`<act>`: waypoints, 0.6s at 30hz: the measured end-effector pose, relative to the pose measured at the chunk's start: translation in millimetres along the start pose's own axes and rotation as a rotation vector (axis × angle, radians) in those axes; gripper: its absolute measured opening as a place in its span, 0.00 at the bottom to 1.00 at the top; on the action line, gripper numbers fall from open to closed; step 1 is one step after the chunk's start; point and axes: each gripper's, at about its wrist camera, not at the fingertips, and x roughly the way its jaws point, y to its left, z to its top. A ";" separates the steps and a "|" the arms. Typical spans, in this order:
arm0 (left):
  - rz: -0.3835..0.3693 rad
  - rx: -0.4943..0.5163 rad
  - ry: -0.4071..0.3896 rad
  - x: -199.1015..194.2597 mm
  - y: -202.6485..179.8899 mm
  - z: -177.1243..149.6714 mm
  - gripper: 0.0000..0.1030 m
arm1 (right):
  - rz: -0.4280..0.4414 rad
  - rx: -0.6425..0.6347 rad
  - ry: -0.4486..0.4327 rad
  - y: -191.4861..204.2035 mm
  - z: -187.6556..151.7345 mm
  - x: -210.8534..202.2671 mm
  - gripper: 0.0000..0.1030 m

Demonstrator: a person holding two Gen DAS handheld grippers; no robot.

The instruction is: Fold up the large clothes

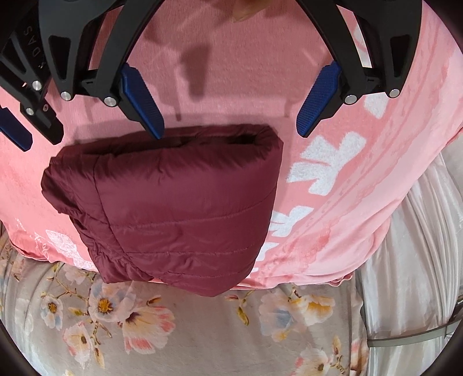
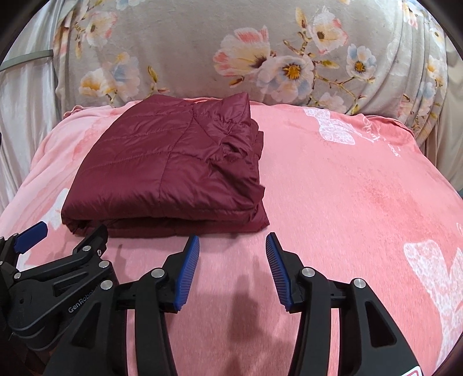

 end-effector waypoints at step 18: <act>0.025 0.014 -0.021 -5.8 -4.9 -3.1 0.88 | -0.040 -0.032 -0.018 4.3 -1.1 -4.5 0.46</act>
